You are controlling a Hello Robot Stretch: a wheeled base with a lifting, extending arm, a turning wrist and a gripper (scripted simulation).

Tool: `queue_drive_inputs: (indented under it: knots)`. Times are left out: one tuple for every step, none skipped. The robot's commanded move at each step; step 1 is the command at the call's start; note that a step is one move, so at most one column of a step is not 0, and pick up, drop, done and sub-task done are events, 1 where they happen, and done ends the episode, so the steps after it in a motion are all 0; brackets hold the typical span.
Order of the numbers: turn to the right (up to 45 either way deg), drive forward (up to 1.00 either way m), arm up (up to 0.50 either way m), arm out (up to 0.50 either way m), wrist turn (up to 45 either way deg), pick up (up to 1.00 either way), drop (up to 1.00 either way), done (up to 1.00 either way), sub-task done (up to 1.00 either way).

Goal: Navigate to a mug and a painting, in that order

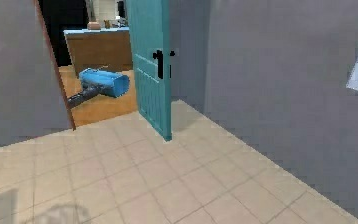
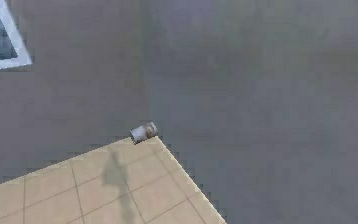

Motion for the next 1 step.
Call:
queue_drive_inputs:
  knots:
    - [-18.0, 0.0, 0.0, 0.0, 0.0, 0.0, 0.0, 0.0, 0.0]
